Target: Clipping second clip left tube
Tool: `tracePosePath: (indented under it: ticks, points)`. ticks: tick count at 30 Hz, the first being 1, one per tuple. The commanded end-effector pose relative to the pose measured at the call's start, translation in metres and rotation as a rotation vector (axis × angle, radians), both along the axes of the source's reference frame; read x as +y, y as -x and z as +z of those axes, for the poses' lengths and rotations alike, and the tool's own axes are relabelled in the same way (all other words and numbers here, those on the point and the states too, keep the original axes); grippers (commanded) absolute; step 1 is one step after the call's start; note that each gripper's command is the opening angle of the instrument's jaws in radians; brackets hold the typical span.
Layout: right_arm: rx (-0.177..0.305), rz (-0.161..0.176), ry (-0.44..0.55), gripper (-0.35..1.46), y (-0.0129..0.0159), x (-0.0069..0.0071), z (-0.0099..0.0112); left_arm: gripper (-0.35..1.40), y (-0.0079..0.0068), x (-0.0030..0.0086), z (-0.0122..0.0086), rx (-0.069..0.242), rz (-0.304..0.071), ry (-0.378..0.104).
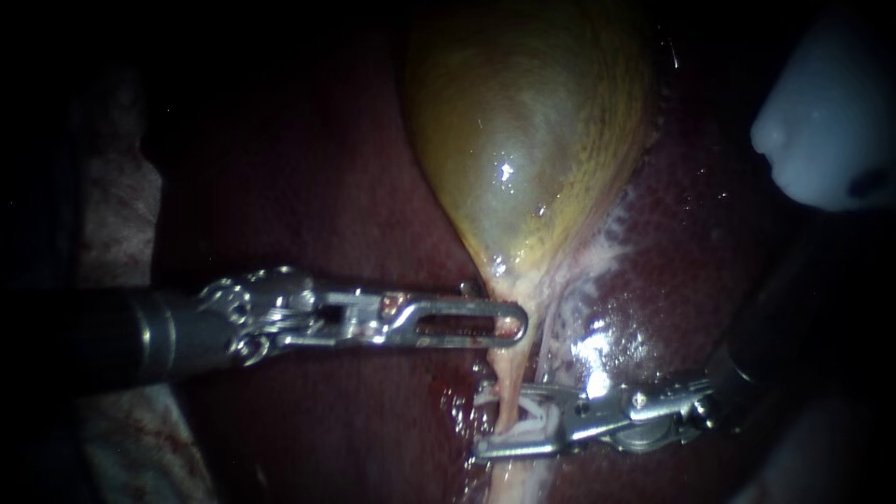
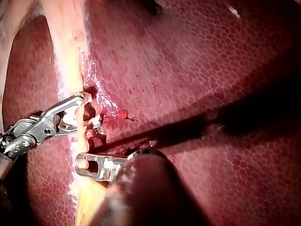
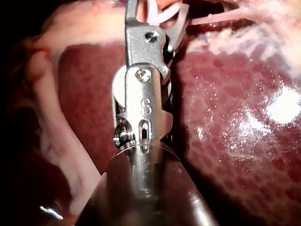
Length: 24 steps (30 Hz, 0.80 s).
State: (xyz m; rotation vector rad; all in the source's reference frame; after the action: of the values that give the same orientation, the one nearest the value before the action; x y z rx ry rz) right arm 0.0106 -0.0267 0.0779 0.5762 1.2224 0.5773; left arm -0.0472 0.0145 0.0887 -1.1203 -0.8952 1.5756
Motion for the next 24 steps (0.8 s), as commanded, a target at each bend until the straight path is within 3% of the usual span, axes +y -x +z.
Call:
tracePosePath:
  ticks: [1, 7, 15, 24]
  points:
    - [-0.001, 0.003, -0.004, 0.47, -0.0001, 0.0000, 0.0000, -0.35, 0.0000, 0.0000, 0.0000, 0.000, 0.000, 0.000]
    - [-0.002, 0.015, -0.047, 0.27, 0.0003, -0.0003, 0.0001, -0.35, 0.0000, 0.0000, 0.0000, 0.000, 0.000, 0.000]
    - [-0.002, 0.023, -0.083, -0.24, 0.0011, -0.0006, 0.0004, -0.35, 0.0000, 0.0000, 0.0001, 0.000, 0.000, 0.000]
    - [-0.002, 0.025, -0.089, -0.35, 0.0011, -0.0005, 0.0005, -0.35, 0.0000, 0.0000, 0.0001, 0.000, 0.000, 0.001]
